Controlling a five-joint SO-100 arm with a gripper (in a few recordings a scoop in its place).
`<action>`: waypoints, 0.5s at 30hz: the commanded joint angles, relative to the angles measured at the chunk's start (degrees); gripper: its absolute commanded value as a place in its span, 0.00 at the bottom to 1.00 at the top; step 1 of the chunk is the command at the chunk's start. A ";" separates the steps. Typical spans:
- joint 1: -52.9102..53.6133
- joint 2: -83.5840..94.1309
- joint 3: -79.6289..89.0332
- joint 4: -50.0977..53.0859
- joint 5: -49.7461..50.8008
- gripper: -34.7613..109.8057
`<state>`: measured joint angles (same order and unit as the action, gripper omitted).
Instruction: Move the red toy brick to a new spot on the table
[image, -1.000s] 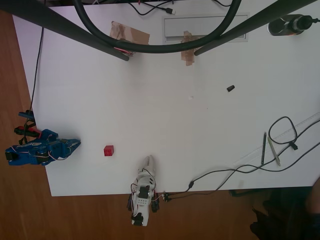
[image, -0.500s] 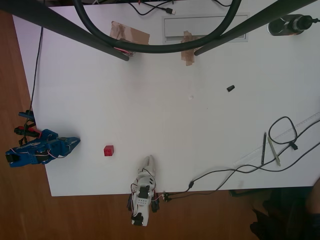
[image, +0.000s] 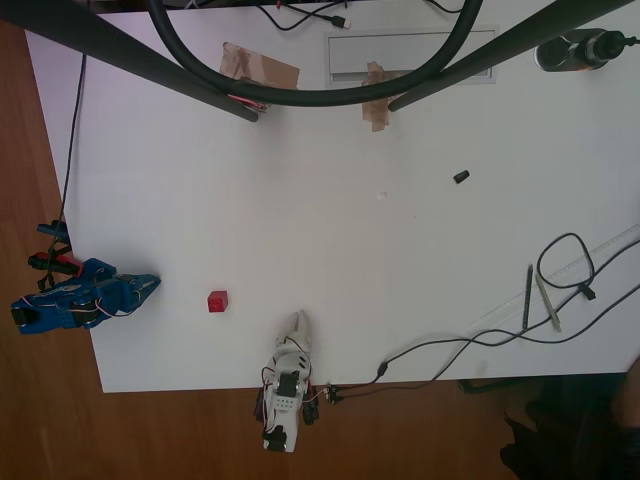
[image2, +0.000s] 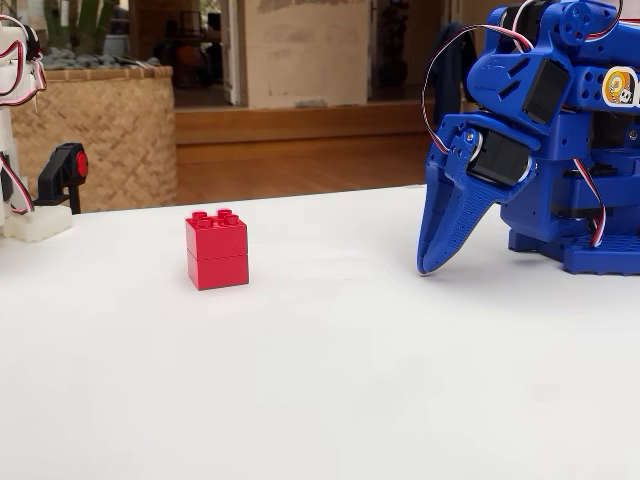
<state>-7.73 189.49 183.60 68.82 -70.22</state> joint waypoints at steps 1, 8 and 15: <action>0.62 1.85 0.97 0.44 -0.53 0.24; 0.62 1.85 0.97 0.44 -0.70 0.24; 0.18 1.85 0.97 0.44 -1.67 0.24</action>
<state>-7.73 189.49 183.60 68.82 -71.81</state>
